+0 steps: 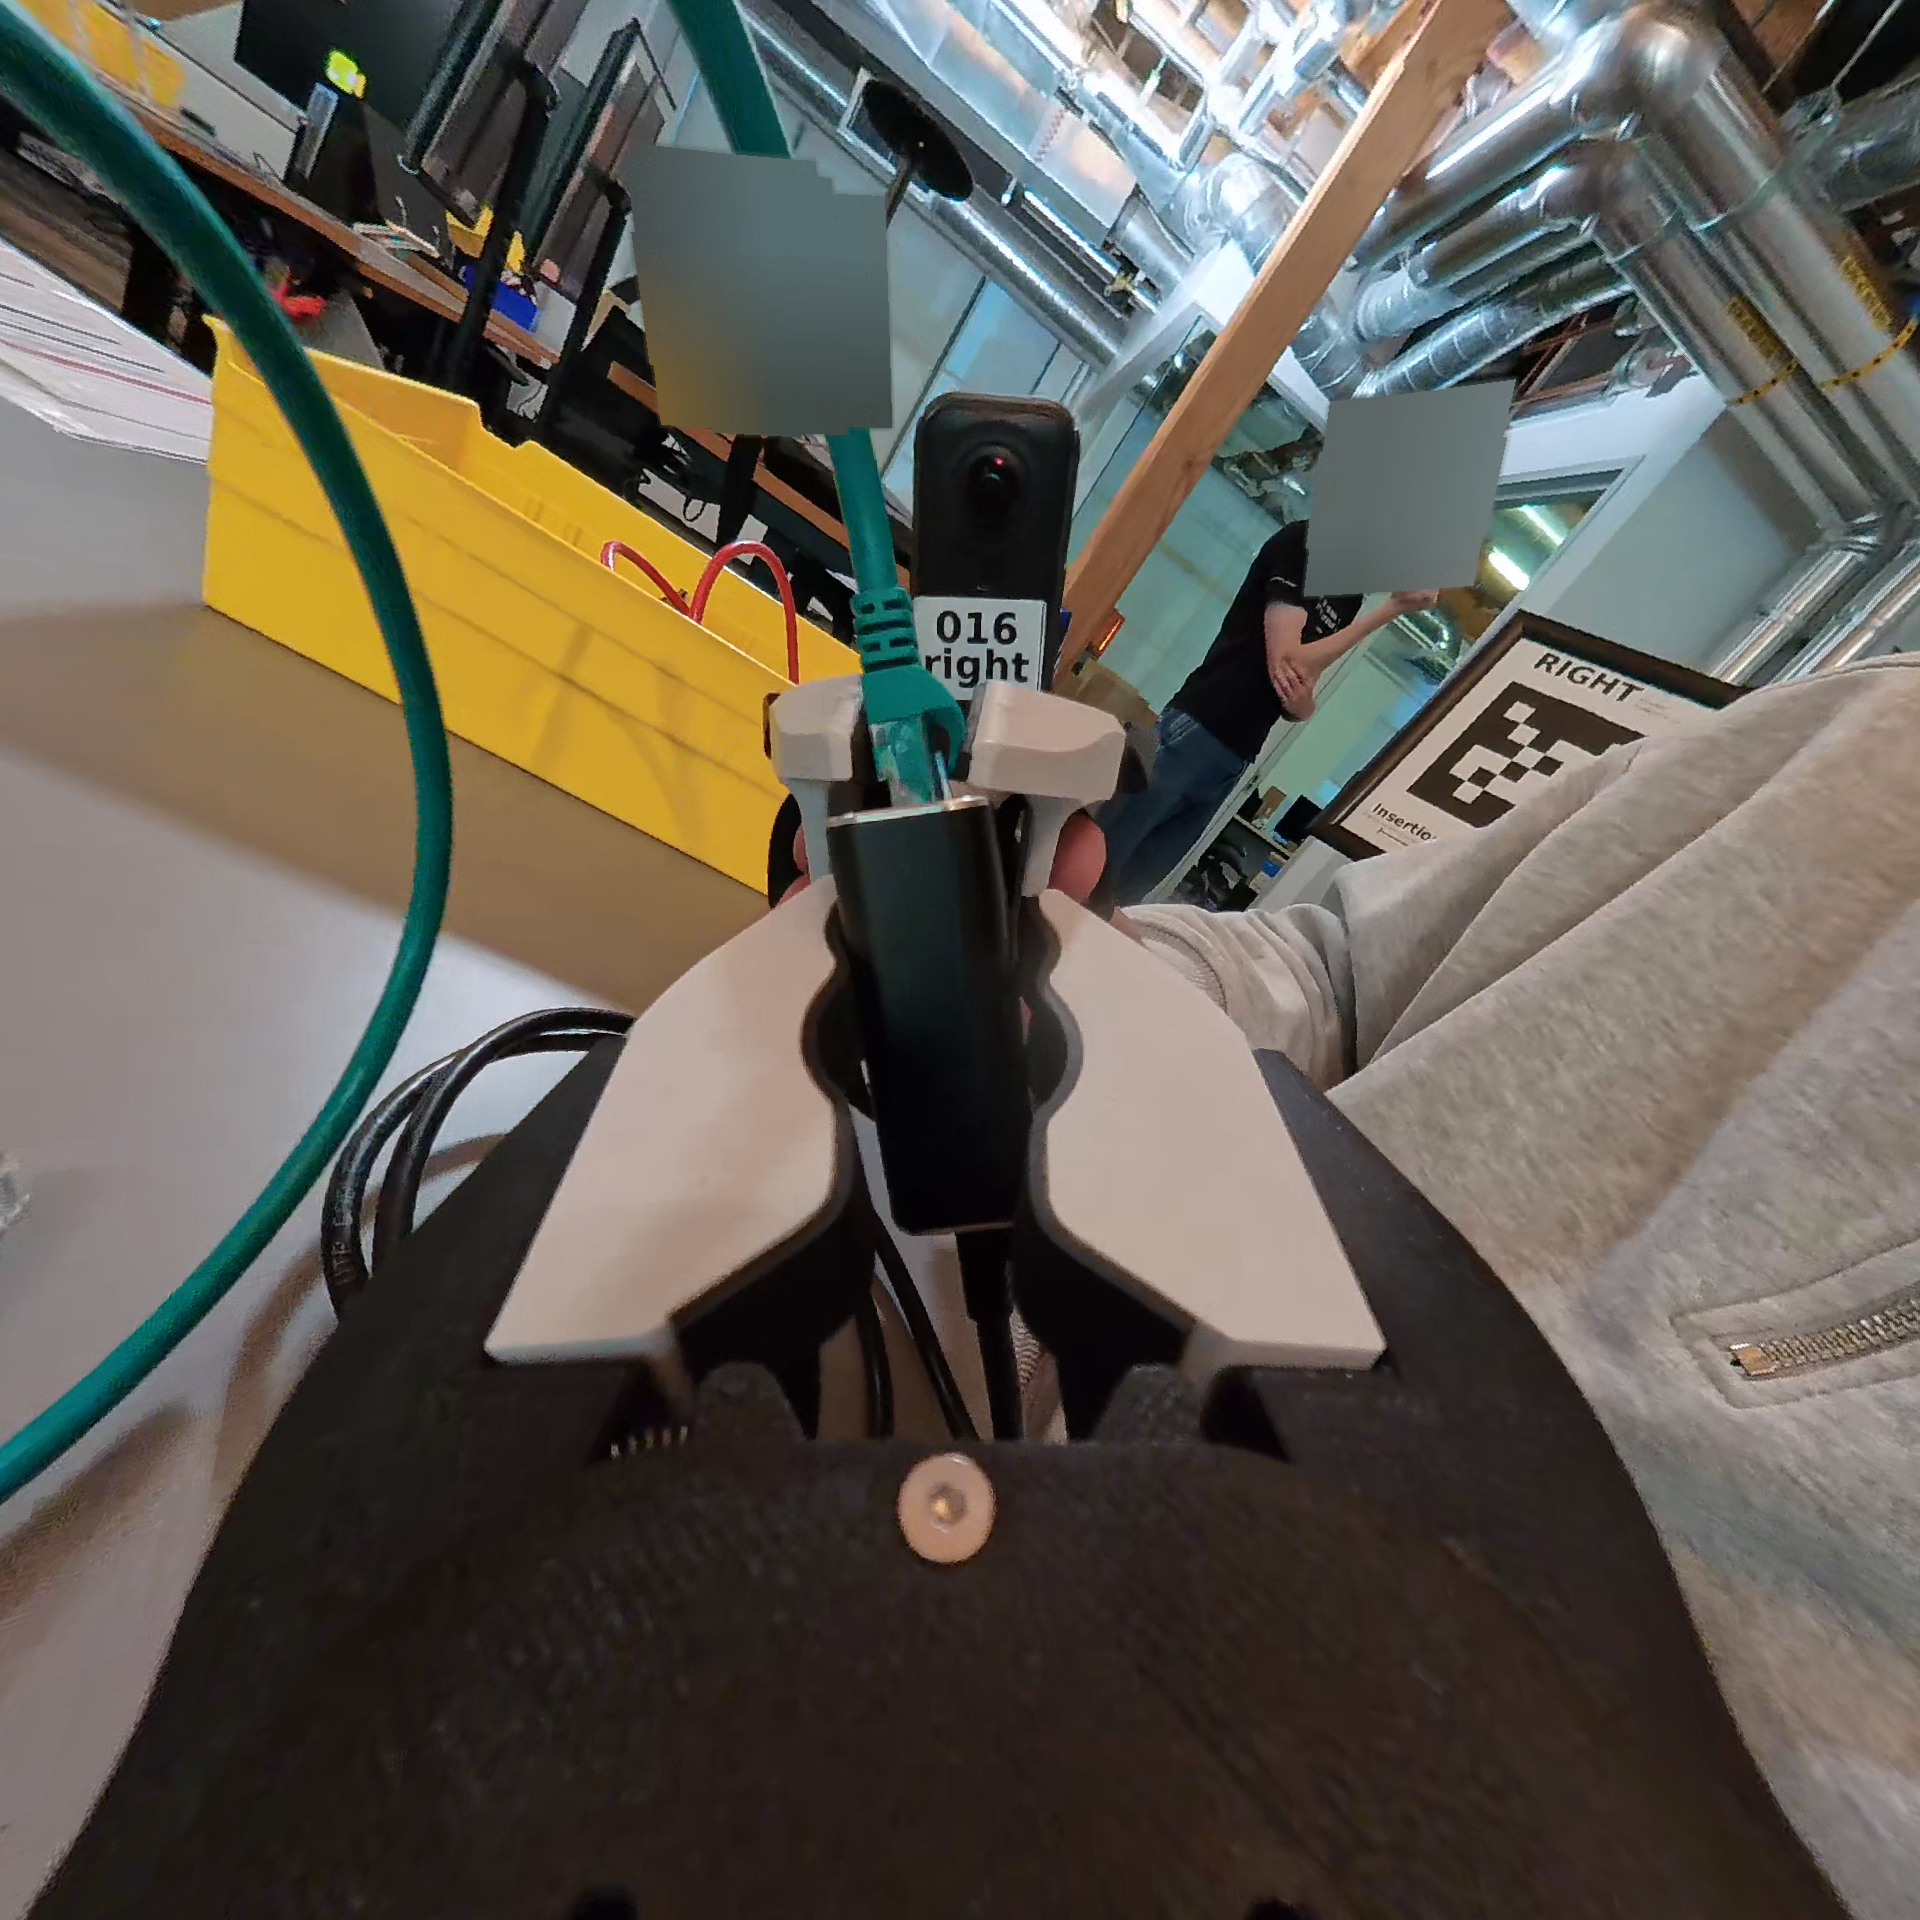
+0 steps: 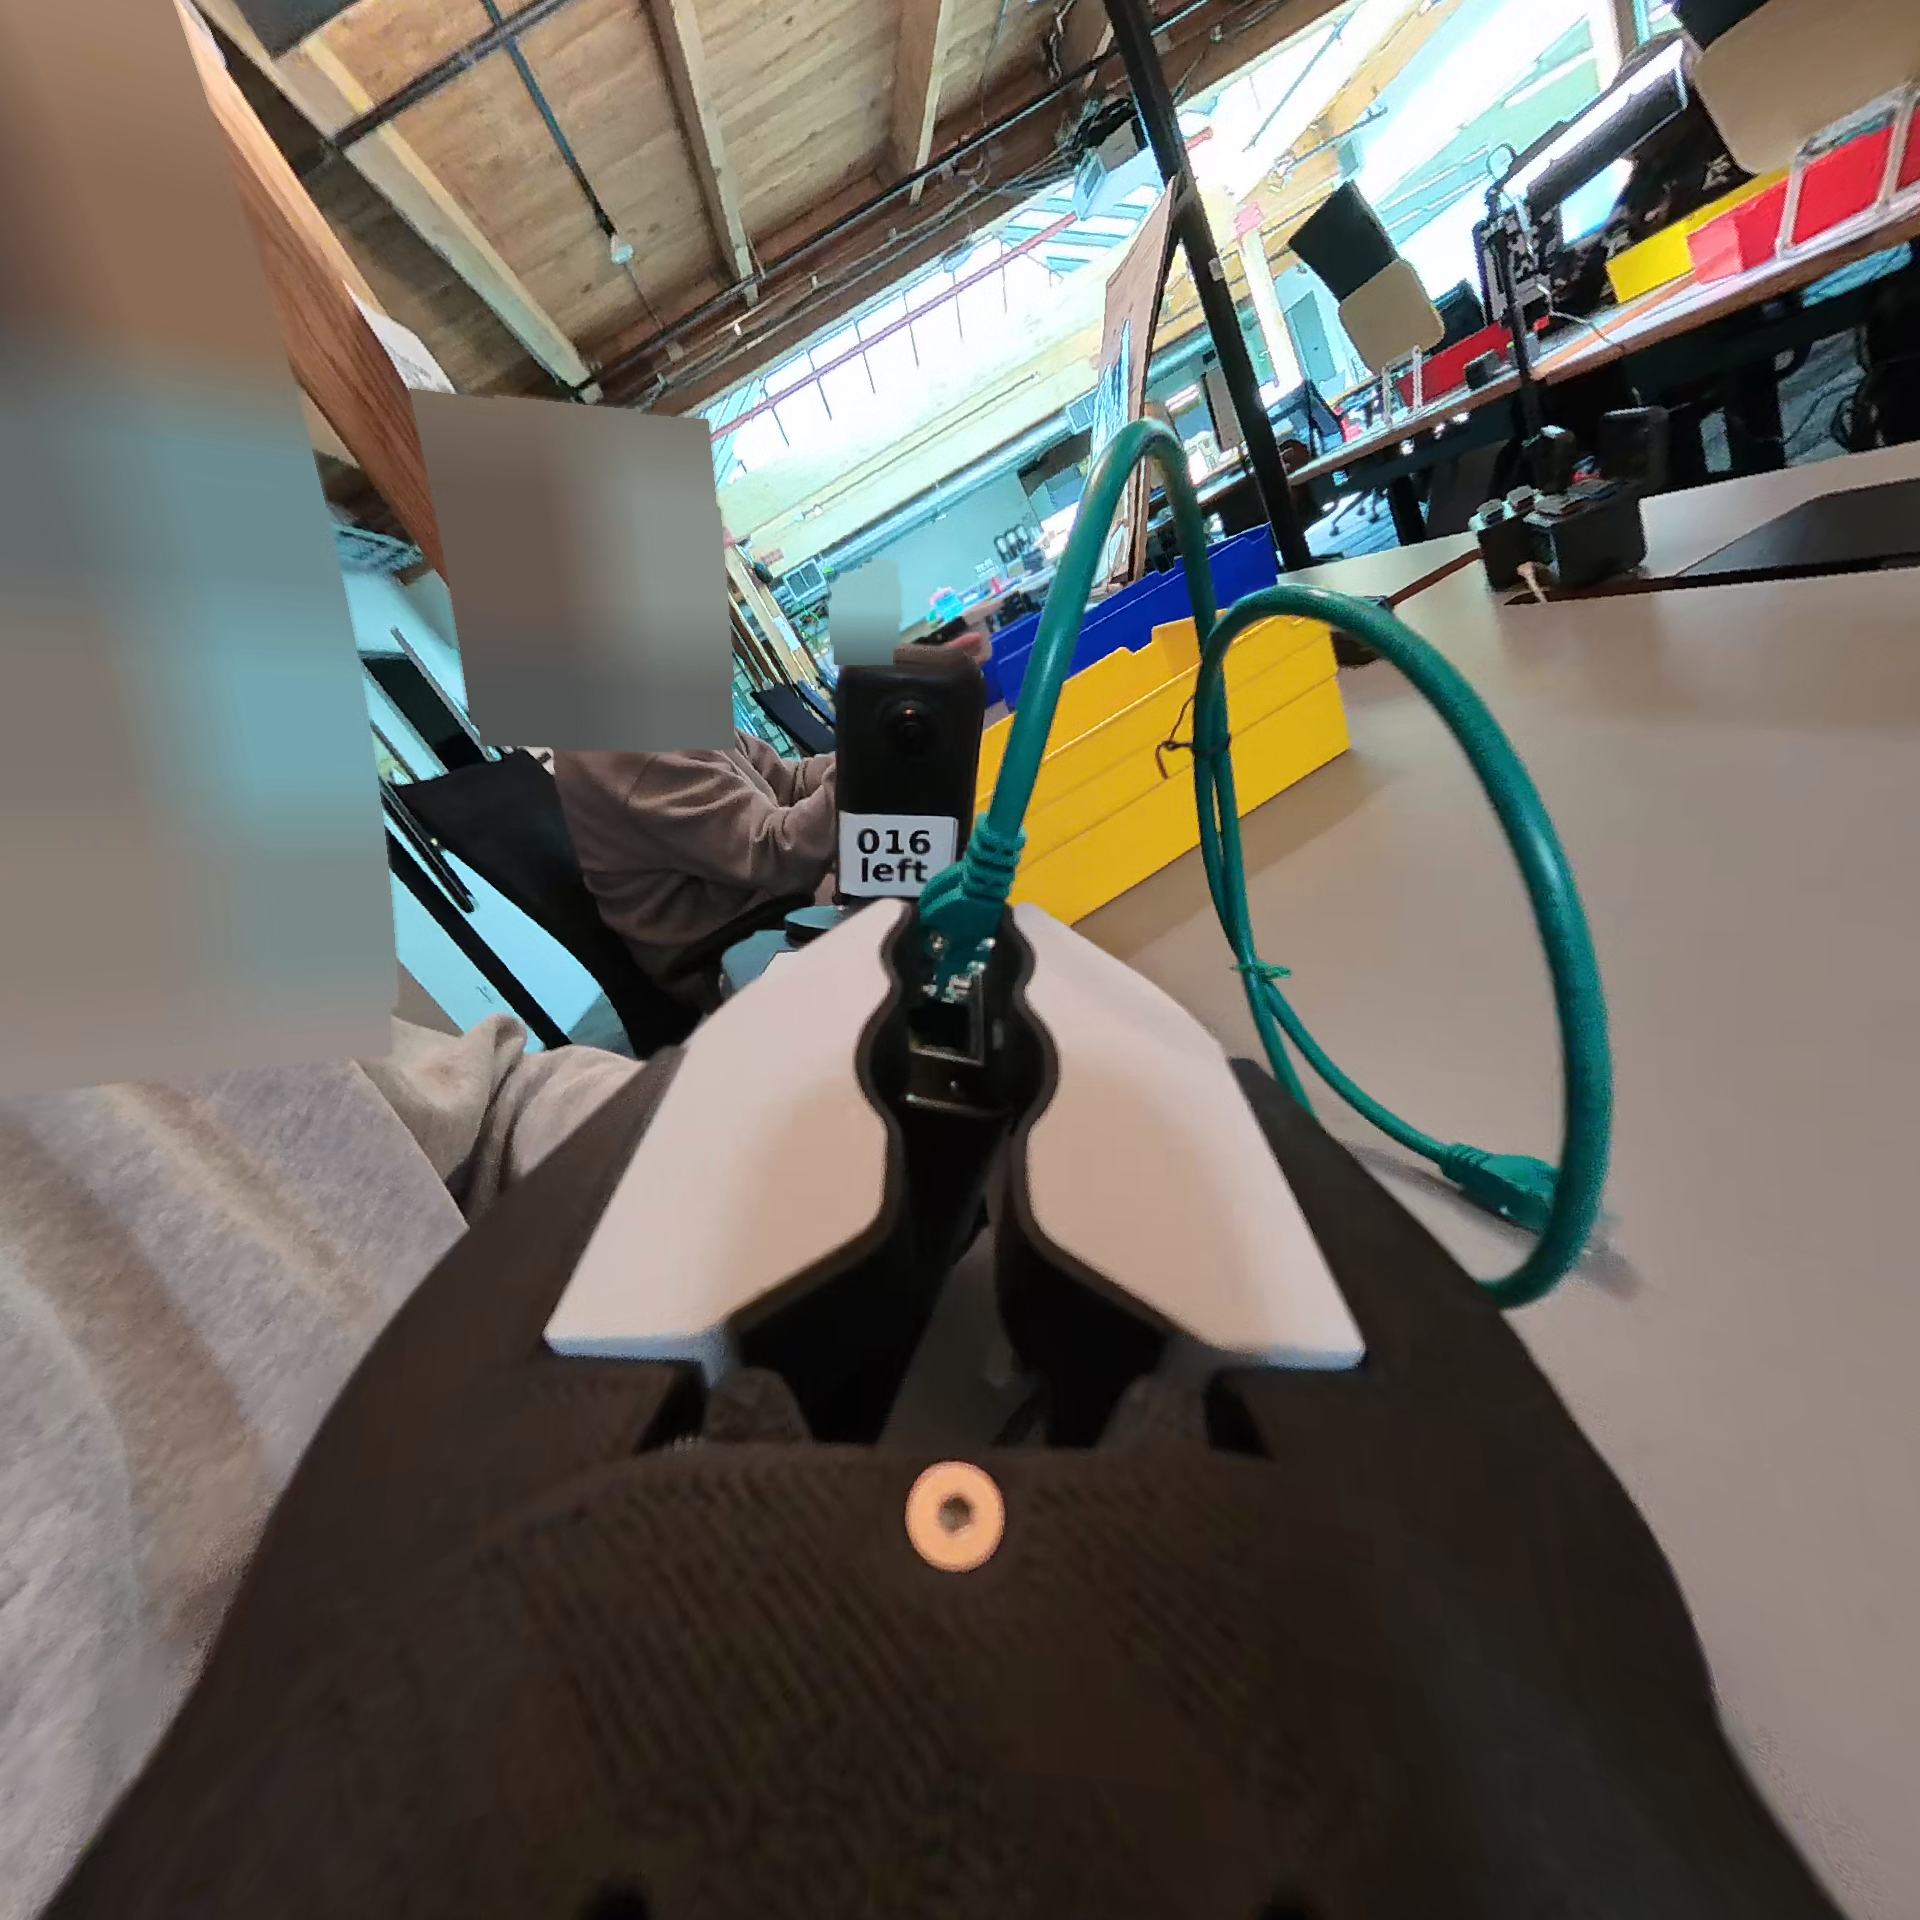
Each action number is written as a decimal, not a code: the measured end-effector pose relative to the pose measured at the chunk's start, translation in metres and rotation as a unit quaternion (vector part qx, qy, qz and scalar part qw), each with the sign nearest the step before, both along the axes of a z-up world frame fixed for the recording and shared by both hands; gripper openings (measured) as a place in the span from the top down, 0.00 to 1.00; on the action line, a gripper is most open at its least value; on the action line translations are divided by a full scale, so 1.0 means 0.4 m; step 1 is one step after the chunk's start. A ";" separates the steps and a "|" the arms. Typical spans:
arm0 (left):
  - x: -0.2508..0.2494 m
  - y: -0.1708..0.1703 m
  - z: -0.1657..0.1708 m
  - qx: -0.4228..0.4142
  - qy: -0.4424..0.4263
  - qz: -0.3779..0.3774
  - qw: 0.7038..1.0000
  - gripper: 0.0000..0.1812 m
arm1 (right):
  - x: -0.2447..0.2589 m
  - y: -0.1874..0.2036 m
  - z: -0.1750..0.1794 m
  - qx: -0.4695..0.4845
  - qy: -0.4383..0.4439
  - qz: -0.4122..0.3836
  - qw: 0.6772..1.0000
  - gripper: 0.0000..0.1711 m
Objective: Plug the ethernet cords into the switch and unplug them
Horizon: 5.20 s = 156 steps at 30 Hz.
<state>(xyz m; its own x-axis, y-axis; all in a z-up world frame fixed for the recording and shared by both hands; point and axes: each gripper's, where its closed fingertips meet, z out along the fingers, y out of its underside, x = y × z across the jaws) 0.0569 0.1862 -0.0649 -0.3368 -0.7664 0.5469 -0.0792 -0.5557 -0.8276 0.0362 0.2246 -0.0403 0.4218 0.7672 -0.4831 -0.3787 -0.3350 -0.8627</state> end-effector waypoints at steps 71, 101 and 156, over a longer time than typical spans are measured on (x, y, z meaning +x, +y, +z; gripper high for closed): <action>-0.099 0.244 -0.043 -0.088 0.001 0.159 0.983 0.84 | 0.170 -0.093 -0.375 -0.222 -0.533 0.024 0.816 0.69; -0.076 0.229 -0.062 -0.083 0.016 0.155 0.984 0.84 | 0.733 -0.252 0.090 0.077 -0.417 -0.489 0.762 0.96; -0.053 0.211 -0.075 -0.131 0.015 0.116 0.985 0.84 | 0.208 -0.129 -0.073 0.136 -0.332 -0.185 0.915 0.84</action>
<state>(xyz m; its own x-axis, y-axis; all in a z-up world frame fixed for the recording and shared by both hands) 0.0355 0.2707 -0.0948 -0.1510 -0.6524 0.7427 0.0531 -0.7556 -0.6529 0.1195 0.1728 -0.0697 0.8080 0.5667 0.1610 0.2149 -0.0291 -0.9762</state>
